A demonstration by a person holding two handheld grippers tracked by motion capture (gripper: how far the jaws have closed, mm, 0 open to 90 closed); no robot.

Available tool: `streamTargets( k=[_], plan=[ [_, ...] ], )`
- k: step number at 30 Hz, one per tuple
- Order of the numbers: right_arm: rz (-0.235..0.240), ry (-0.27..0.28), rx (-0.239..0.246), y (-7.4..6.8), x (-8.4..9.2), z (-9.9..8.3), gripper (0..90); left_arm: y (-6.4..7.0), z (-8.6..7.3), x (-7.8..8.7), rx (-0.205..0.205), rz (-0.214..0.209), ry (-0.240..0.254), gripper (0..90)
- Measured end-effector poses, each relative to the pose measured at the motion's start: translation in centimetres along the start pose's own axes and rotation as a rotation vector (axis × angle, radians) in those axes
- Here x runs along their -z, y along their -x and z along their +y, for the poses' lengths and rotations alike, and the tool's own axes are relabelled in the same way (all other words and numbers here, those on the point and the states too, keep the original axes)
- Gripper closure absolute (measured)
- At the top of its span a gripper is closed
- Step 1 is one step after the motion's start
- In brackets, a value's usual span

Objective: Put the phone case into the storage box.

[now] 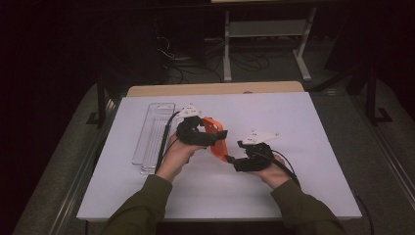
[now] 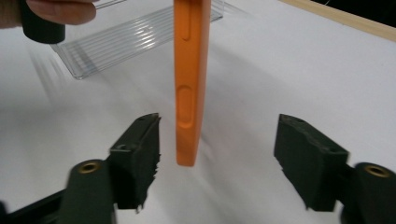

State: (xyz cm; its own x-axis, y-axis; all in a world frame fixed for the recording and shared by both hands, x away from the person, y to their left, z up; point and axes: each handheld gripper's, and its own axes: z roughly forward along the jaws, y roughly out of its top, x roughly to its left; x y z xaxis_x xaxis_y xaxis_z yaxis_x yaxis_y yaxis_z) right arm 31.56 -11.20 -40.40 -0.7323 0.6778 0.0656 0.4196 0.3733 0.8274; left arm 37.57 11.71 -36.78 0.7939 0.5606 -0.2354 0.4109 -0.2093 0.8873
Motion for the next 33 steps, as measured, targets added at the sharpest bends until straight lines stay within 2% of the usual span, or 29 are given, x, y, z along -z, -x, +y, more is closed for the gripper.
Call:
streamTargets(
  k=[1,3,7,14,19,26,33],
  plan=[
    [-0.003,0.002,0.013,0.1,0.0,-0.1,26.0,0.0,0.0,0.0,-0.002,0.001,-0.002,16.1],
    [-0.005,-0.001,0.003,0.2,0.1,-0.2,21.9,-0.1,0.0,0.1,-0.005,0.003,-0.004,16.1],
    [-0.013,-0.007,0.019,0.6,0.3,-0.5,14.5,-0.1,0.0,0.2,0.003,0.001,-0.005,16.1],
    [-0.025,0.0,0.03,1.1,0.8,-0.6,9.7,-0.1,0.0,0.2,0.002,-0.007,-0.015,16.1],
    [-0.026,-0.011,0.016,1.4,1.5,-1.1,1.2,0.0,0.1,0.4,0.004,-0.011,-0.009,16.1],
    [-0.035,-0.018,0.005,2.0,2.7,-2.5,0.4,-0.2,0.3,0.7,-0.002,-0.012,-0.006,16.1],
    [-0.058,-0.035,-0.001,1.9,3.5,-4.1,0.4,-0.1,0.3,0.6,0.001,-0.017,-0.003,16.1]
  ],
)
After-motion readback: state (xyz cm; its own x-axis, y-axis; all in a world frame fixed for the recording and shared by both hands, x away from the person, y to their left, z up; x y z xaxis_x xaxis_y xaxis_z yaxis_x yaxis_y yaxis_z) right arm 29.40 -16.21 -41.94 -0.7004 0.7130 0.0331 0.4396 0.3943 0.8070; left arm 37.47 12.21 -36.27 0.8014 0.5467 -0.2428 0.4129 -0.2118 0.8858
